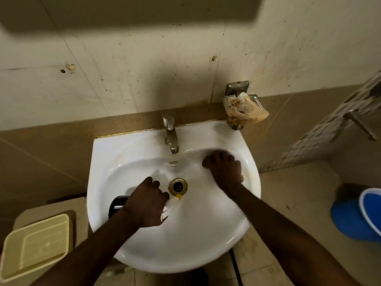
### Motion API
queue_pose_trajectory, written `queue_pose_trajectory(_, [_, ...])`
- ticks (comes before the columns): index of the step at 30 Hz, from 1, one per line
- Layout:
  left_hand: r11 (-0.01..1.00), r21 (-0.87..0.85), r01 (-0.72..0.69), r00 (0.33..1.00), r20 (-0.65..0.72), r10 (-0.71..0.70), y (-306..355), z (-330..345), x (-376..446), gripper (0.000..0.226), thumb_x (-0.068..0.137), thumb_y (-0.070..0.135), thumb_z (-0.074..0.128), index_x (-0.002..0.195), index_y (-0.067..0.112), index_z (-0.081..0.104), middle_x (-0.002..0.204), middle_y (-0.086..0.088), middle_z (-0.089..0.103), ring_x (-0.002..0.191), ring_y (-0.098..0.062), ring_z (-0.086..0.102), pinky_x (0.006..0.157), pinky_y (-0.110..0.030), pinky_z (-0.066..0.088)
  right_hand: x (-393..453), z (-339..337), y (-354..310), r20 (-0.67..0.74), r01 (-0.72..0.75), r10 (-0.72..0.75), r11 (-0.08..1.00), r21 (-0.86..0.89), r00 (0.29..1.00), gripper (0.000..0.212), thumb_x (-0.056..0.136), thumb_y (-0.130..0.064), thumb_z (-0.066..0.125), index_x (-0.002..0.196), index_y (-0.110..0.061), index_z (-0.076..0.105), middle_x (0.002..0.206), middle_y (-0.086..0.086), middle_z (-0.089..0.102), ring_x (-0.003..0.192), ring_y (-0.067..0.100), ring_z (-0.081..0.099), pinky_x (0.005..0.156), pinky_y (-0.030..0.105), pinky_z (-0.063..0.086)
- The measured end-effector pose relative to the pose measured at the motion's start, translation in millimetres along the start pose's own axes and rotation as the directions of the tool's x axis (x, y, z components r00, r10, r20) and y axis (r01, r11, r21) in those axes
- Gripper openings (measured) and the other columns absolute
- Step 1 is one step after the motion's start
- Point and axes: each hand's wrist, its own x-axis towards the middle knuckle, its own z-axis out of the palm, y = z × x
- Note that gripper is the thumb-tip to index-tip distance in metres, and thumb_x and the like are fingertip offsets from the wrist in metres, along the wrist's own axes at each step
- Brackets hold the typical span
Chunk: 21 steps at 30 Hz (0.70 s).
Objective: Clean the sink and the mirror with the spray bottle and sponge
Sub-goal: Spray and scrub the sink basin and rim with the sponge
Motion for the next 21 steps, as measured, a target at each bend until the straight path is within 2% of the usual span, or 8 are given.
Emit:
queue_pose_trajectory(4, [0.999, 0.044, -0.001, 1.0, 0.027, 0.0, 4.0, 7.4, 0.7, 0.028, 0.058, 0.042, 0.063, 0.045, 0.02, 0.051, 0.034, -0.001, 0.049, 0.045, -0.022, 0.049, 0.057, -0.026, 0.033, 12.4, 35.0, -36.2, 0.344, 0.018, -0.076, 0.985, 0.171, 0.936, 0.031, 0.09, -0.052, 0.04, 0.112, -0.037, 0.056, 0.112, 0.002, 0.051, 0.098, 0.031, 0.051, 0.071, 0.044, 0.047])
queue_pose_trajectory(6, [0.998, 0.067, -0.008, 1.0, 0.026, 0.006, 6.1, 9.2, 1.3, 0.032, 0.066, 0.04, 0.056, 0.043, 0.019, 0.051, 0.033, -0.002, 0.048, 0.044, -0.023, 0.048, 0.058, -0.027, 0.03, 6.1, 30.9, -29.5, 0.399, 0.19, -0.286, 0.946, 0.264, 0.871, 0.033, 0.089, -0.055, 0.043, 0.115, -0.041, 0.057, 0.116, 0.001, 0.049, 0.106, 0.029, 0.048, 0.081, 0.047, 0.048])
queue_pose_trajectory(8, [0.996, 0.084, -0.011, 0.999, 0.042, 0.008, 4.6, 8.6, 1.6, 0.029, 0.058, 0.041, 0.06, 0.042, 0.019, 0.051, 0.033, -0.001, 0.049, 0.044, -0.021, 0.049, 0.059, -0.026, 0.033, -6.9, 25.9, -21.3, 0.37, 0.217, -0.333, 0.922, 0.319, 0.867, 0.029, 0.091, -0.05, 0.045, 0.117, -0.043, 0.057, 0.116, 0.001, 0.048, 0.107, 0.029, 0.046, 0.085, 0.046, 0.047])
queue_pose_trajectory(10, [0.997, 0.078, -0.003, 0.998, 0.056, -0.001, 1.7, 9.0, -1.0, 0.029, 0.049, 0.042, 0.067, 0.042, 0.02, 0.051, 0.033, 0.0, 0.048, 0.045, -0.02, 0.049, 0.059, -0.025, 0.036, -15.2, 29.6, -22.8, 0.264, -0.034, -0.055, 0.947, 0.32, 0.963, 0.026, 0.093, -0.046, 0.042, 0.115, -0.042, 0.056, 0.111, 0.0, 0.048, 0.101, 0.029, 0.047, 0.081, 0.045, 0.048])
queue_pose_trajectory(12, [0.997, 0.077, 0.023, 0.998, 0.063, -0.027, -5.5, 9.0, -5.6, 0.031, 0.049, 0.042, 0.07, 0.042, 0.02, 0.05, 0.033, 0.0, 0.048, 0.046, -0.021, 0.049, 0.058, -0.025, 0.035, -10.7, 35.5, -47.6, 0.192, -0.327, 0.272, 0.859, 0.393, 0.943, 0.027, 0.094, -0.042, 0.042, 0.117, -0.034, 0.054, 0.108, 0.002, 0.048, 0.097, 0.029, 0.048, 0.076, 0.043, 0.047])
queue_pose_trajectory(17, [0.993, 0.048, 0.113, 0.993, 0.035, -0.114, -26.1, 9.0, -21.0, 0.028, 0.062, 0.038, 0.055, 0.042, 0.019, 0.048, 0.033, -0.003, 0.047, 0.044, -0.024, 0.049, 0.055, -0.026, 0.038, -0.2, 30.9, -131.0, 0.296, -0.479, 0.381, 0.761, 0.437, 0.876, 0.039, 0.09, -0.038, 0.053, 0.123, -0.019, 0.046, 0.119, 0.013, 0.048, 0.102, 0.035, 0.05, 0.071, 0.048, 0.05])
queue_pose_trajectory(19, [0.99, 0.039, 0.139, 0.99, 0.026, -0.14, -27.1, 8.8, -23.2, 0.035, 0.068, 0.036, 0.036, 0.042, 0.018, 0.049, 0.033, -0.006, 0.048, 0.043, -0.025, 0.05, 0.054, -0.028, 0.039, -3.1, 36.8, -150.9, 0.237, -0.344, 0.258, 0.801, 0.49, 0.937, 0.035, 0.088, -0.036, 0.054, 0.115, -0.015, 0.055, 0.108, 0.015, 0.055, 0.094, 0.039, 0.056, 0.069, 0.047, 0.051])
queue_pose_trajectory(21, [0.99, 0.082, 0.115, 0.992, 0.049, -0.12, -24.0, 7.2, -21.9, 0.034, 0.067, 0.036, 0.035, 0.041, 0.018, 0.05, 0.033, -0.005, 0.047, 0.041, -0.024, 0.049, 0.053, -0.027, 0.038, -7.5, 41.5, -154.5, 0.087, -0.02, -0.039, 0.811, 0.585, 0.995, 0.031, 0.079, -0.032, 0.055, 0.104, -0.016, 0.066, 0.095, 0.013, 0.06, 0.08, 0.039, 0.061, 0.069, 0.044, 0.05])
